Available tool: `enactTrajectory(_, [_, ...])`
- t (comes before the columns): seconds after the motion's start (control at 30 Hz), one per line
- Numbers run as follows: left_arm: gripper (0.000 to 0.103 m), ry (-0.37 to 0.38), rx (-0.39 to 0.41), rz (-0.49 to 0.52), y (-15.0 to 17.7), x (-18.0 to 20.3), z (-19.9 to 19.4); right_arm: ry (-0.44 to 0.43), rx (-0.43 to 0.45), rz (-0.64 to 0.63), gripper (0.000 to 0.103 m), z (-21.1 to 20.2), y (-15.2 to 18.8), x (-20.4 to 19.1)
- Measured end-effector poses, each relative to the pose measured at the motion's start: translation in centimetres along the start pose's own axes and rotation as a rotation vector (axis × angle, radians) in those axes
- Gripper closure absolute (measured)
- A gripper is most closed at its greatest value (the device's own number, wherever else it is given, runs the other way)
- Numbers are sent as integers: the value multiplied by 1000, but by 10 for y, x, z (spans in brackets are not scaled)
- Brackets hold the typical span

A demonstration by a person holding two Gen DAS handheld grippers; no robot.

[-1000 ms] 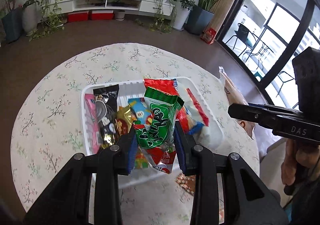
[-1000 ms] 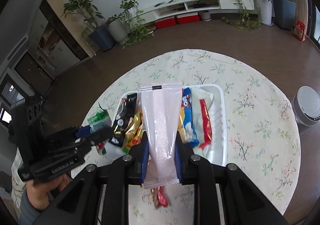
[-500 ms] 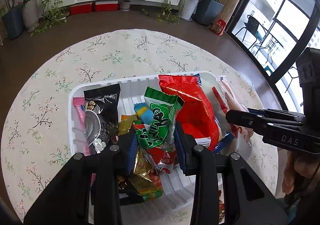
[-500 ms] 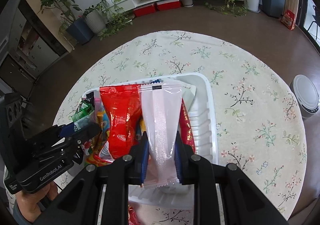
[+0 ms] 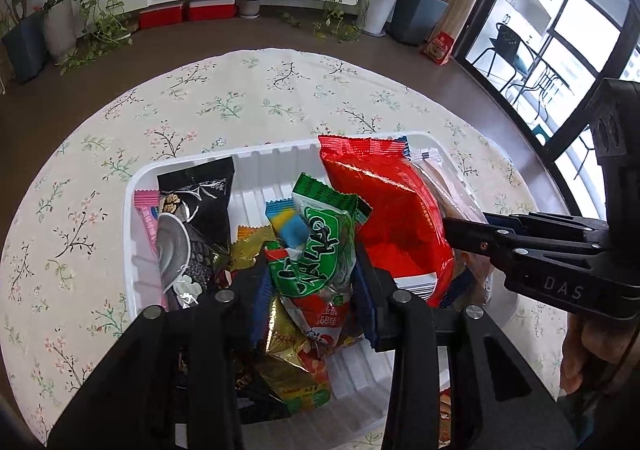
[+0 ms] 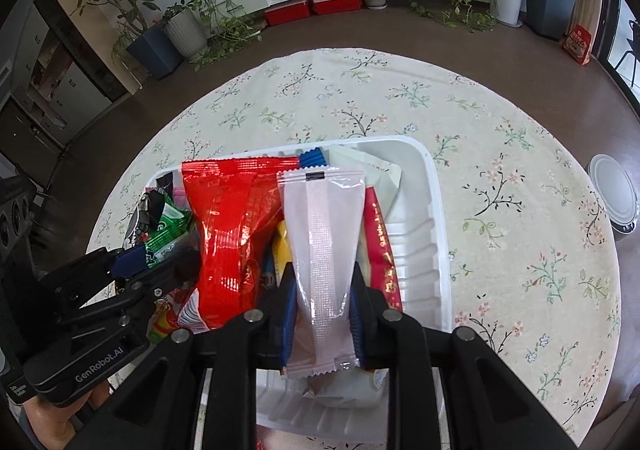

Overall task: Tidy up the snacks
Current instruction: 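Lower both packets into the tray and open both tools, then withdraw both open tools from the tray toward the last two packets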

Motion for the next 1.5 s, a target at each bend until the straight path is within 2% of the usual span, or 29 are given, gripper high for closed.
enactTrajectory(0.07, [64,-1,2,3,0,2,1,1,-2,-4,73,2,-1,-1])
enactTrajectory(0.17, [57,4,11,8,0,4,3,3,-3,5,72,4,0,0])
enactTrajectory(0.27, [47,16,24,10,0,5,1,0,1,10,70,5,0,0])
enactTrajectory(0.37, [46,13,28,18,0,6,1,-2,3,7,68,6,1,-1])
enactTrajectory(0.5, [46,13,38,15,0,4,0,3,9,9,59,3,1,-2])
enactTrajectory(0.6, [39,12,48,12,4,1,-2,11,21,8,54,-2,1,-2])
enactTrajectory(0.7, [38,6,58,15,5,1,-4,16,27,8,54,-6,2,-2])
enactTrajectory(0.77, [30,7,66,13,6,1,-6,19,31,14,54,-7,2,-1])
enactTrajectory(1.07, [26,-4,94,28,10,3,-11,22,55,31,53,-15,6,5])
enactTrajectory(1.2, [16,-2,102,28,14,5,-13,26,68,40,41,-20,9,11])
enactTrajectory(1.37, [15,-5,110,26,14,5,-15,17,76,39,40,-24,11,10])
enactTrajectory(1.47, [2,-9,121,31,17,7,-20,7,89,46,39,-28,12,11])
enactTrajectory(1.5, [1,-11,126,33,19,8,-22,4,98,51,38,-32,13,12])
Point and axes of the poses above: each gripper's, at about its wrist camera, not at the fingertips, and z roughly the way its jaws point, x to its right, y to its underside, the point moved 4 cm from there along z, roughly the way its jaws point, and after that the axes turned 10 degrees about -z, right-handed, at the moved point
